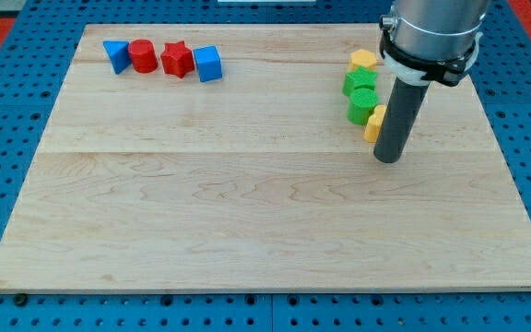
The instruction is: Push the yellow heart towards the bottom right of the board
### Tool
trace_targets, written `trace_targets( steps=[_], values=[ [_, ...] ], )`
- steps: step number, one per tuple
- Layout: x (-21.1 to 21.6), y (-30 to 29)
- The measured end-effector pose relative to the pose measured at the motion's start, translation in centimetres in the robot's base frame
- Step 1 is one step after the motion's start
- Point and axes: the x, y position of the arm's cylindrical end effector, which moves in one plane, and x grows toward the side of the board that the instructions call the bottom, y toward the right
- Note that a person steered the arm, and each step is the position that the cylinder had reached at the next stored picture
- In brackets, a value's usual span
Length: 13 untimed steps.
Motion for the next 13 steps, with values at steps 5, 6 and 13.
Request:
trace_targets(
  steps=[5, 6, 13],
  values=[
    [0.4, 16.3],
    [-4.2, 17.6],
    [-2.7, -5.1]
  ],
)
